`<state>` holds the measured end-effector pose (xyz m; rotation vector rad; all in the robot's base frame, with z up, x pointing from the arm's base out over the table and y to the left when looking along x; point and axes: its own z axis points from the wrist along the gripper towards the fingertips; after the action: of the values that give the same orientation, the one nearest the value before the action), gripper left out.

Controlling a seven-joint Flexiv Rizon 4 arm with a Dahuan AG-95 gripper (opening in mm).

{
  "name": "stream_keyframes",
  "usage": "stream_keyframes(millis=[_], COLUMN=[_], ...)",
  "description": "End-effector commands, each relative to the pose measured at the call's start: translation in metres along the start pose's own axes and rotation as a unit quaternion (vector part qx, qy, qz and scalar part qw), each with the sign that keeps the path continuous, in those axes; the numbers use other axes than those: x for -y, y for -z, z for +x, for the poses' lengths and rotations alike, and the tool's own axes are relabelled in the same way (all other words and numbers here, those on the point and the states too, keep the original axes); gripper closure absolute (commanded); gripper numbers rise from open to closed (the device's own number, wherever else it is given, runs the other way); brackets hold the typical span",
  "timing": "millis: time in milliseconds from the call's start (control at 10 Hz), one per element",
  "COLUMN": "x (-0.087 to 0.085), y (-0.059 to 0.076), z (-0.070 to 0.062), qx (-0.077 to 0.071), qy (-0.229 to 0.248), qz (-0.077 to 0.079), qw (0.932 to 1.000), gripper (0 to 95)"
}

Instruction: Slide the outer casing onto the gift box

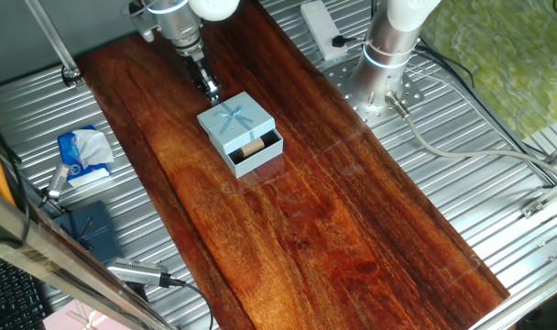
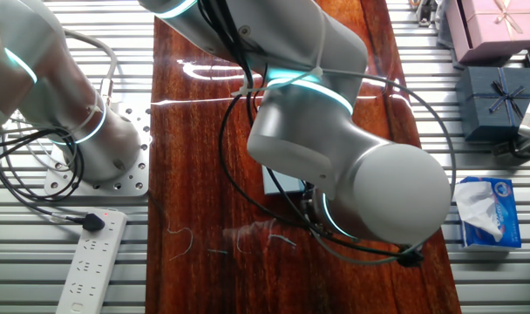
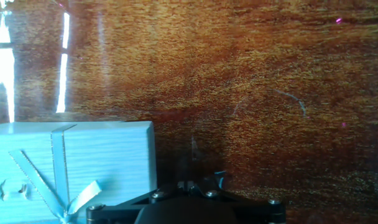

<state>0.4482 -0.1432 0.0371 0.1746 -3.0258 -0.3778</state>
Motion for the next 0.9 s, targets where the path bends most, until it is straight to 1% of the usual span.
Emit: stream_keyframes(millis=[100, 400, 500, 900], x=[-0.0009, -0.0009, -0.0009, -0.0009], y=[0.0001, 0.0001, 0.0001, 0.0001], z=[0.0000, 0.0000, 0.0000, 0.0000], qx=[-0.003, -0.007, -0.007, -0.012], qy=[0.018, 0.053, 0.061, 0.055], qz=[0.000, -0.001, -0.002, -0.005], qw=[0.9998, 0.9986, 0.9981, 0.9984], gripper=[95.0, 95.0, 95.0, 95.0])
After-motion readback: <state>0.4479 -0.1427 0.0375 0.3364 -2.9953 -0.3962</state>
